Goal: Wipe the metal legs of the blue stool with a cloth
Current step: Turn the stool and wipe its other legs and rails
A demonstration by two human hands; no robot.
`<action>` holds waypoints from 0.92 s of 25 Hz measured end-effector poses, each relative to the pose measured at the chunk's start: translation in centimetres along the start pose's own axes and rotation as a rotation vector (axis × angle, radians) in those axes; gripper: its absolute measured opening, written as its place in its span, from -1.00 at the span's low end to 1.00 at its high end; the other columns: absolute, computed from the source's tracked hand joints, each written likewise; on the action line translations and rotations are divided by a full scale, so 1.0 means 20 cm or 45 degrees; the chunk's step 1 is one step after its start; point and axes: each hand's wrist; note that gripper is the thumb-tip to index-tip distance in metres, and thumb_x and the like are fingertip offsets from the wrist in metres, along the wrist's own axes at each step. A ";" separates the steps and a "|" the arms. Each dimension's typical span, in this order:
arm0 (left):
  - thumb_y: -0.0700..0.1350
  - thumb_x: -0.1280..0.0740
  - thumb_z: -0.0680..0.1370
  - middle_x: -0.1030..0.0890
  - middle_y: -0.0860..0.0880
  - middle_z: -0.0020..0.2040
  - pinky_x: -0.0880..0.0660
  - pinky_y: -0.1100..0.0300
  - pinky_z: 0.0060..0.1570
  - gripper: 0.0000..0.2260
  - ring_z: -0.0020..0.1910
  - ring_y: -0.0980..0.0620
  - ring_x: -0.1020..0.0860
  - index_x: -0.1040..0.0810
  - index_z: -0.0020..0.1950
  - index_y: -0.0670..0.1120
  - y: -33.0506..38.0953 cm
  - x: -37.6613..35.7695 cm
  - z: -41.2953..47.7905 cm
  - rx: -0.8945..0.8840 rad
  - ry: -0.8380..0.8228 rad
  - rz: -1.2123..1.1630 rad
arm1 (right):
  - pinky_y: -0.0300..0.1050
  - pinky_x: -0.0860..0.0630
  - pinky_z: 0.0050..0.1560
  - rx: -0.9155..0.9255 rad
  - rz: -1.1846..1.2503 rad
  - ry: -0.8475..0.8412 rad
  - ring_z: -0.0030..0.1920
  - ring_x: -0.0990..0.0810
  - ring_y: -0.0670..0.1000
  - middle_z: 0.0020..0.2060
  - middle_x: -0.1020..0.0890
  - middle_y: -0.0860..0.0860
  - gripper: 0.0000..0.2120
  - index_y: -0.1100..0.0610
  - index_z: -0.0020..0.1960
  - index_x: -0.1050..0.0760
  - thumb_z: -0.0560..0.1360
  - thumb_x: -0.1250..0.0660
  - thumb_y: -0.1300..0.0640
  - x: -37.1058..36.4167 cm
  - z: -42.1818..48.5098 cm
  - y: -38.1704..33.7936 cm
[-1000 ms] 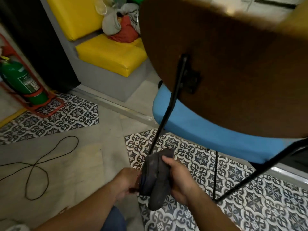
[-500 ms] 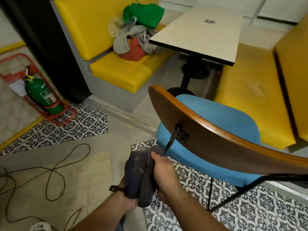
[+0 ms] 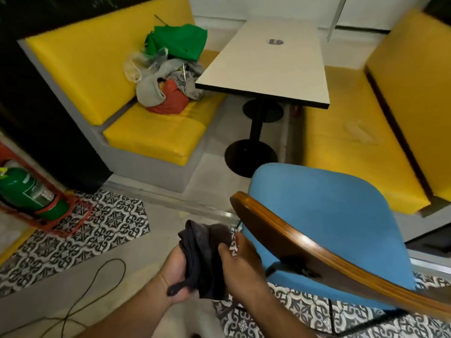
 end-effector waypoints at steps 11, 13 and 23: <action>0.09 -0.33 0.43 -0.69 -0.21 -0.05 -0.57 0.07 -0.04 -0.66 -0.08 -0.14 -0.67 -0.73 -0.13 -0.15 0.48 -0.12 0.48 -0.005 -0.076 0.122 | -0.21 -0.38 0.21 0.114 0.313 0.314 0.16 -0.47 -0.10 0.20 -0.52 -0.01 -0.69 0.06 0.34 -0.42 0.61 -0.23 0.06 -0.12 0.36 -0.19; 0.11 -0.35 0.43 -0.67 -0.24 0.05 -0.57 0.02 0.05 -0.62 -0.02 -0.17 -0.65 -0.71 0.00 -0.17 0.62 -0.09 0.62 0.126 -0.045 0.255 | -0.22 -0.35 0.21 0.110 0.295 0.392 0.20 -0.43 -0.11 0.25 -0.48 -0.03 -0.66 0.06 0.37 -0.40 0.61 -0.23 0.07 -0.17 0.51 -0.22; 0.21 -0.35 0.40 -0.66 -0.19 0.15 -0.52 -0.01 0.19 -0.53 0.09 -0.12 -0.64 -0.71 0.08 -0.12 1.16 -0.05 1.19 0.426 -0.293 0.727 | -0.07 -0.52 0.13 -0.115 0.522 0.753 0.11 -0.52 -0.15 0.12 -0.55 -0.11 -0.71 0.00 0.27 -0.46 0.59 -0.21 -0.06 -0.29 1.09 -0.45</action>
Point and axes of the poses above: each hand's wrist, its own z-axis towards the middle knuckle, its own x-axis out of the back of the hand, y = z × x
